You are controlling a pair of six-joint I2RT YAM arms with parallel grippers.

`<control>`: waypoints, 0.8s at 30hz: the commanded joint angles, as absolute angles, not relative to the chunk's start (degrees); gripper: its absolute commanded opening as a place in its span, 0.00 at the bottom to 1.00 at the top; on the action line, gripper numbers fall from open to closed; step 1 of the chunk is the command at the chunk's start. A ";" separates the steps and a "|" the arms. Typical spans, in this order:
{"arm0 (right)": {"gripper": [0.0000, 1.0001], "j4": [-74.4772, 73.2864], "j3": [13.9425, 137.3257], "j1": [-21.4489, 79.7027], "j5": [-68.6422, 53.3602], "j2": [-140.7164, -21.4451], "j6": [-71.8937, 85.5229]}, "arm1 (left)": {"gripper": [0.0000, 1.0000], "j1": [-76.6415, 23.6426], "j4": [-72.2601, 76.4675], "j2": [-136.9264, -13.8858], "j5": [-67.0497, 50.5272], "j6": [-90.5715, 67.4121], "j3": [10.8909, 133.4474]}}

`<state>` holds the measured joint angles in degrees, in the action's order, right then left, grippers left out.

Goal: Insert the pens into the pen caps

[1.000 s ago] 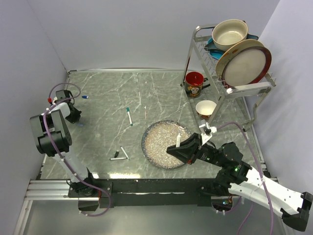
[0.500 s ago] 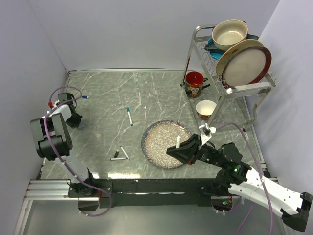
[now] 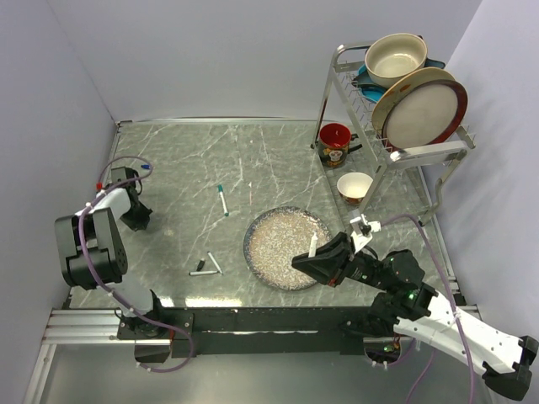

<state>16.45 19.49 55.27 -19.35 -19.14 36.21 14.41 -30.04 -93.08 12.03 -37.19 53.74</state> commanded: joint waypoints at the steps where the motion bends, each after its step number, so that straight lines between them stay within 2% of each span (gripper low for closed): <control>1: 0.00 16.18 20.04 55.55 -19.60 -16.88 36.39 | 0.11 14.50 -35.32 -88.95 16.52 -35.95 57.83; 3: 0.00 16.00 19.78 55.55 -18.90 -16.09 36.30 | 0.20 14.50 -35.24 -86.58 16.35 -35.42 58.88; 4: 0.00 16.00 19.69 55.63 -18.81 -16.00 36.30 | 0.30 14.59 -34.29 -85.70 15.74 -35.07 59.15; 7: 0.00 15.65 20.21 55.46 -19.33 -16.35 36.04 | 0.46 14.50 -31.39 -82.80 11.26 -32.00 59.50; 8: 0.00 15.73 20.30 55.55 -19.42 -16.43 36.21 | 0.49 14.50 -30.86 -82.88 10.29 -31.30 59.59; 17: 0.00 14.94 20.30 55.55 -19.16 -15.21 36.03 | 0.55 14.50 -30.67 -91.40 8.00 -25.85 60.46; 24: 0.00 14.41 20.30 55.55 -18.90 -15.38 35.33 | 0.54 13.97 -31.99 -97.46 8.35 -23.47 62.58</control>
